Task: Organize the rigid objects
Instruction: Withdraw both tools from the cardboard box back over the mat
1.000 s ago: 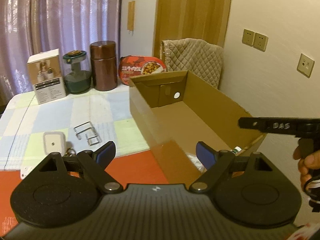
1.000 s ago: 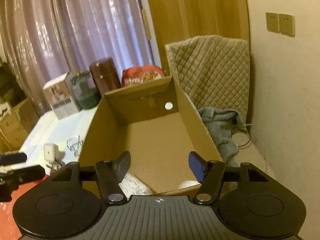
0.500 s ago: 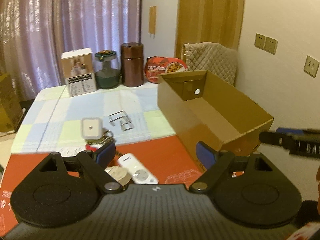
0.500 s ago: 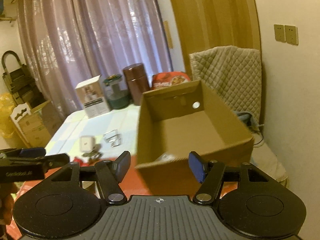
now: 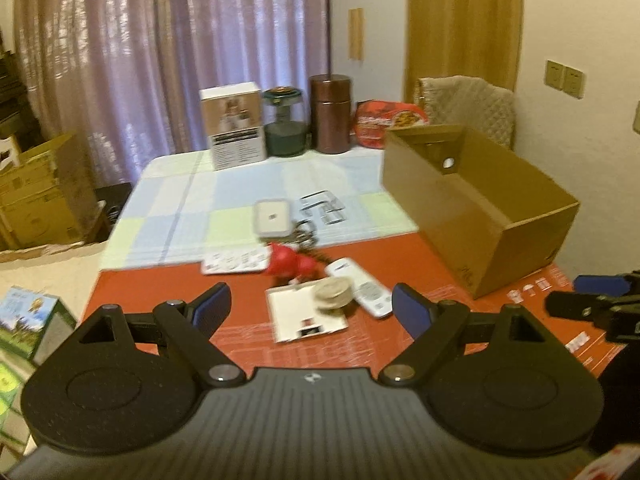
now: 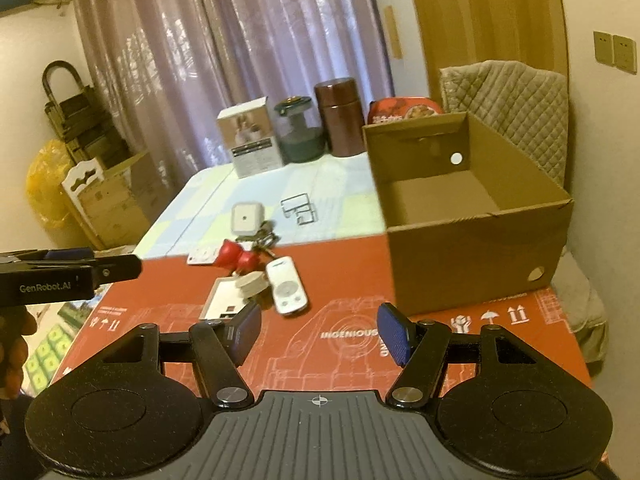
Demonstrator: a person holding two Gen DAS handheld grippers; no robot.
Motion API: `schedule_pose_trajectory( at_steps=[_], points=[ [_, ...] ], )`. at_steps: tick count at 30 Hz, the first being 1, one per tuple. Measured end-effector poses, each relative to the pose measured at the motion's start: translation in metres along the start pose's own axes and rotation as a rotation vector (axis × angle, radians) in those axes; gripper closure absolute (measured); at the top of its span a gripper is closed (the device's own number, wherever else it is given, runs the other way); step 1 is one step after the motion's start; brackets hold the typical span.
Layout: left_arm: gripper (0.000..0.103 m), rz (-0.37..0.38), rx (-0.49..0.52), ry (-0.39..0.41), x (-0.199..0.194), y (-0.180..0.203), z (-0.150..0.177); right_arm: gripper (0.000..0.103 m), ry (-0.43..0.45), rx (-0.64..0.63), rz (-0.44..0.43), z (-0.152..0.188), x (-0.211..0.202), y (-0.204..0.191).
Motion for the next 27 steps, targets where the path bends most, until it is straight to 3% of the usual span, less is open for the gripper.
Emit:
schedule_pose_trajectory(
  at_steps=[13, 27],
  points=[
    [0.018, -0.045, -0.053, -0.014, -0.016, -0.034, 0.018, 0.042, -0.007, -0.045, -0.022, 0.011, -0.001, -0.025],
    [0.018, -0.023, -0.044, -0.065, 0.018, -0.044, 0.023, 0.042, -0.028, -0.115, -0.030, 0.016, 0.029, -0.038]
  ],
)
Point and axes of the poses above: each gripper's, at about its wrist camera, not at the fingertips, and x roughly the way its jaws point, y to its right, z to its underside, the point moved 7 cm from there along x, roughly the way its jaws point, and after that the axes turned 14 degrees about z, right-handed, at the moved point
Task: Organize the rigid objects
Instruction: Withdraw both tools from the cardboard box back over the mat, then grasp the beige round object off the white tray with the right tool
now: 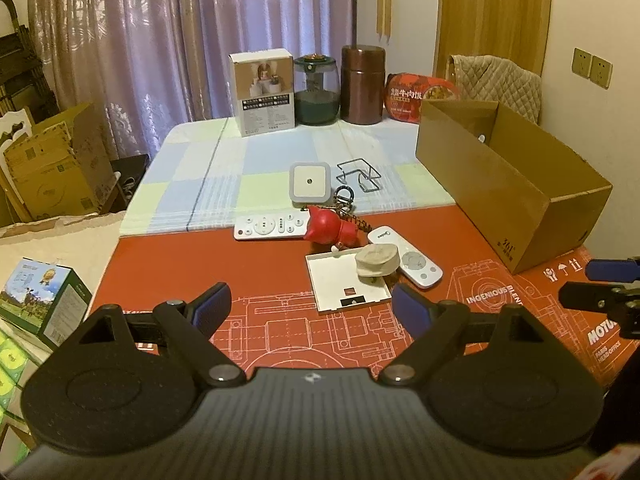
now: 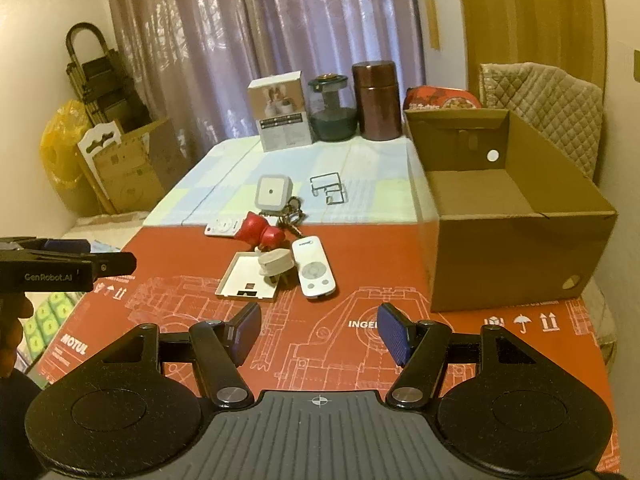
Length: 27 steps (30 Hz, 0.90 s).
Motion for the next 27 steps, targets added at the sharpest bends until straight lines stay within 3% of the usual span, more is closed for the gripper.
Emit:
schedule_pose_trajectory(
  at_steps=[18, 27],
  points=[
    [0.018, 0.014, 0.025, -0.081, 0.088, -0.028, 0.003, 0.042, -0.059, -0.125, -0.029, 0.001, 0.104, -0.018],
    [0.018, 0.013, 0.045, -0.092, 0.124, -0.055, 0.007, 0.042, -0.033, -0.179, -0.113, -0.004, 0.151, -0.043]
  ],
)
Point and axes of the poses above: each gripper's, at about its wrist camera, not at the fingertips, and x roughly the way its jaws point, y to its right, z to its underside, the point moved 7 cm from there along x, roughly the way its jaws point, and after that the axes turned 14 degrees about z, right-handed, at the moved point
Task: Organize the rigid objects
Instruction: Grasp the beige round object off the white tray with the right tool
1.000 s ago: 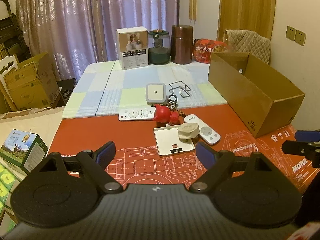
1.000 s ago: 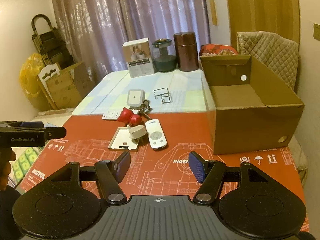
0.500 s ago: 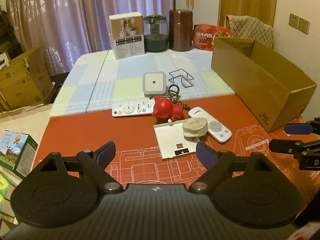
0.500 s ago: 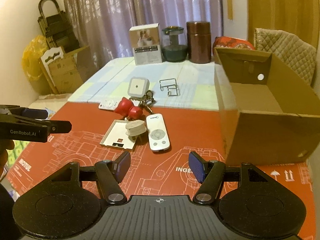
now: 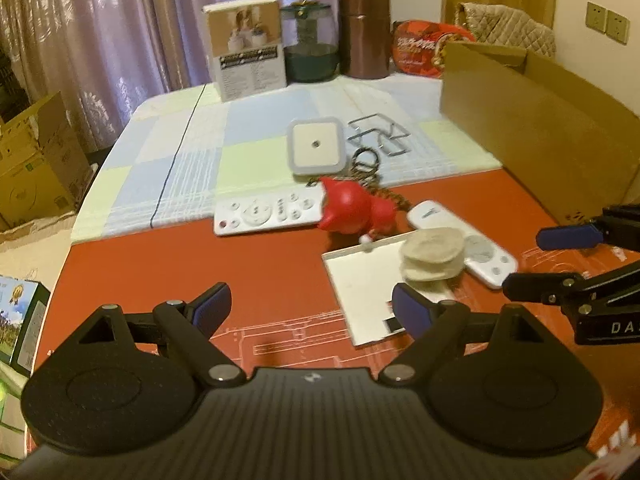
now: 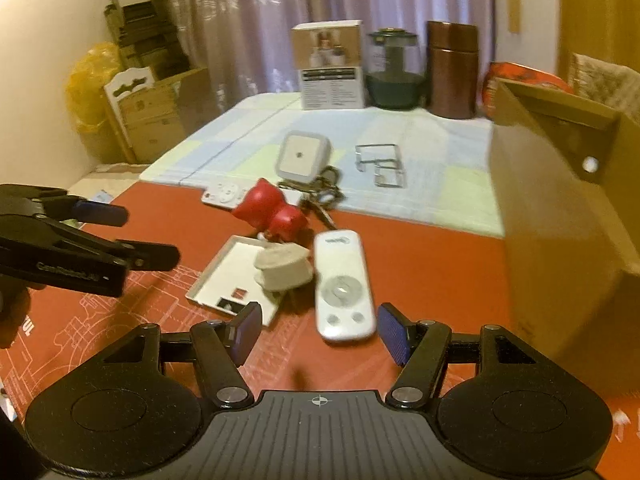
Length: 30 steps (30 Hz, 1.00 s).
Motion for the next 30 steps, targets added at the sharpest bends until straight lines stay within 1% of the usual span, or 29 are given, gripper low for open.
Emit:
schedule_pose_trajectory(
  at_steps=[4, 8, 12, 16, 17, 18, 20, 26, 30],
  points=[
    [0.018, 0.005, -0.032, -0.005, 0.006, -0.014, 0.007, 0.042, 0.022, -0.049, -0.032, -0.005, 0.019, -0.015],
    [0.018, -0.002, -0.051, -0.009, 0.009, -0.024, 0.010, 0.042, 0.029, -0.095, -0.041, -0.008, 0.040, -0.026],
    [0.018, -0.005, -0.076, -0.006, 0.010, -0.032, 0.011, 0.042, 0.040, -0.104, -0.058, -0.011, 0.055, -0.033],
    [0.018, 0.013, -0.110, -0.004, 0.013, -0.036, 0.010, 0.042, 0.059, -0.109, -0.067, -0.015, 0.063, -0.041],
    [0.018, 0.015, -0.112, -0.003, 0.014, -0.036, 0.009, 0.045, 0.065, -0.110, -0.067, -0.017, 0.064, -0.042],
    [0.018, 0.017, -0.111, -0.002, 0.014, -0.035, 0.009, 0.053, 0.066, -0.116, -0.064, -0.017, 0.065, -0.043],
    [0.018, 0.022, -0.105, 0.000, 0.015, -0.033, 0.007, 0.060, 0.066, -0.131, -0.042, -0.017, 0.068, -0.043],
    [0.018, 0.049, -0.107, 0.000, 0.018, -0.027, 0.006, 0.062, 0.077, -0.144, -0.025, -0.016, 0.068, -0.042],
    [0.018, 0.079, -0.116, -0.006, 0.022, -0.021, 0.007, 0.062, 0.071, -0.117, -0.016, -0.018, 0.063, -0.038]
  ],
)
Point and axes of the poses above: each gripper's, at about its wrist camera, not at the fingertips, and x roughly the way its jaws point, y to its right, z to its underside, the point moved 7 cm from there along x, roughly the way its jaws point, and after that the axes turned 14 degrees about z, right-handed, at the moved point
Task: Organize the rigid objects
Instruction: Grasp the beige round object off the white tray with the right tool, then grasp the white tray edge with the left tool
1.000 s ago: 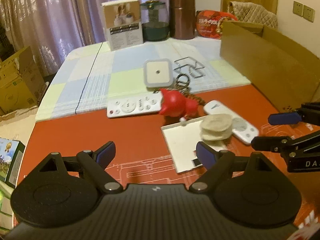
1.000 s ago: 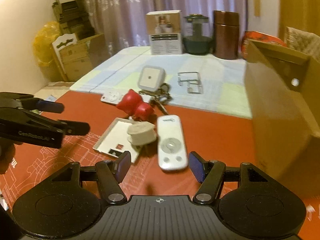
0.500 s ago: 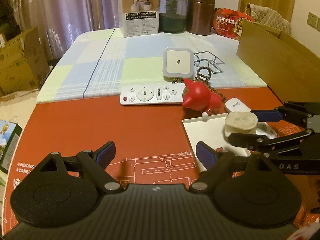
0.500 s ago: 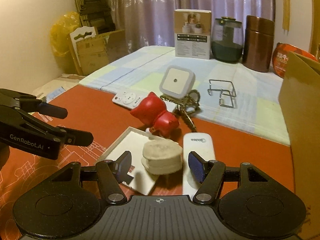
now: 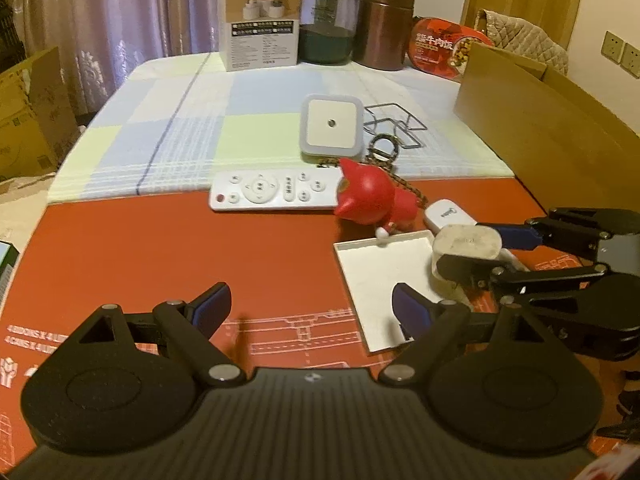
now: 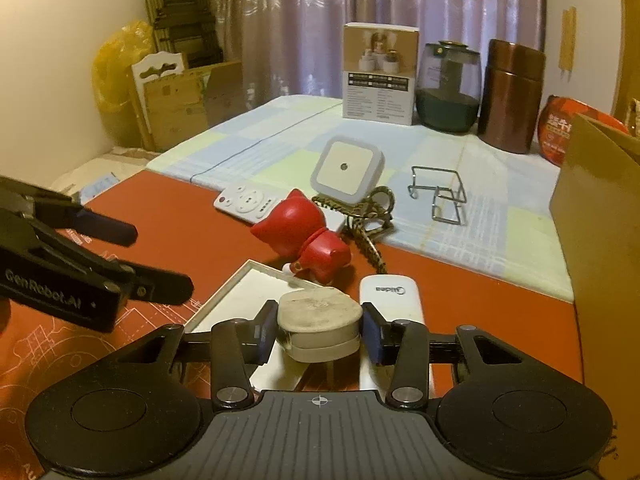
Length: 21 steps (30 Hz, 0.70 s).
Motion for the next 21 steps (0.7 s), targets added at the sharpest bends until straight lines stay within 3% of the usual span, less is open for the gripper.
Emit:
schedule_pose_trajectory(
  at_steps=[8, 15, 21],
  points=[
    [0.017, 0.049, -0.011, -0.012, 0.014, 0.015, 0.001, 0.063, -0.033, 0.066, 0.050, 0.005, -0.014, 0.024],
    [0.010, 0.073, -0.016, -0.017, 0.026, 0.035, 0.001, 0.063, 0.011, 0.164, 0.077, -0.008, -0.037, 0.051],
    [0.006, 0.049, 0.011, -0.033, 0.042, 0.053, 0.001, 0.063, -0.005, 0.205, 0.127, -0.003, -0.044, 0.073]
  ],
)
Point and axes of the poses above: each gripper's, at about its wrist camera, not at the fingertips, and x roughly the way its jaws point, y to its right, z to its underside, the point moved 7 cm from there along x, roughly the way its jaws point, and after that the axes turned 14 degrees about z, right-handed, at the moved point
